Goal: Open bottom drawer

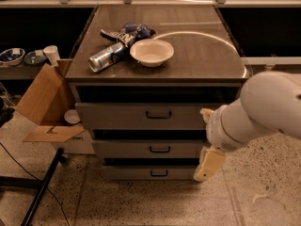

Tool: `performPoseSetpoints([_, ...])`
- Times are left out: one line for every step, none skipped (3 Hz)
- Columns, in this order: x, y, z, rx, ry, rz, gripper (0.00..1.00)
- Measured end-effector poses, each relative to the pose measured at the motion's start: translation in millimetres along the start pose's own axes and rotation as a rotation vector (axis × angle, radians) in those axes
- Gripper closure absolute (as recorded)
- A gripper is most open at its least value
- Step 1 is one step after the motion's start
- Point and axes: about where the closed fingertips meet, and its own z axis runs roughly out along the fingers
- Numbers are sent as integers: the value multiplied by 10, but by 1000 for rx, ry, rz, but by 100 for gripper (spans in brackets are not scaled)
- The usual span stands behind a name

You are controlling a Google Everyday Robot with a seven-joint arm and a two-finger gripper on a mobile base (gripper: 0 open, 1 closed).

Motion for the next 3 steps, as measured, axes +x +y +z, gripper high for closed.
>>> performPoseSetpoints([146, 78, 501, 2, -67, 11, 0])
performPoseSetpoints([224, 150, 1032, -30, -142, 14, 0])
performPoseSetpoints([224, 150, 1032, -30, -142, 14, 0])
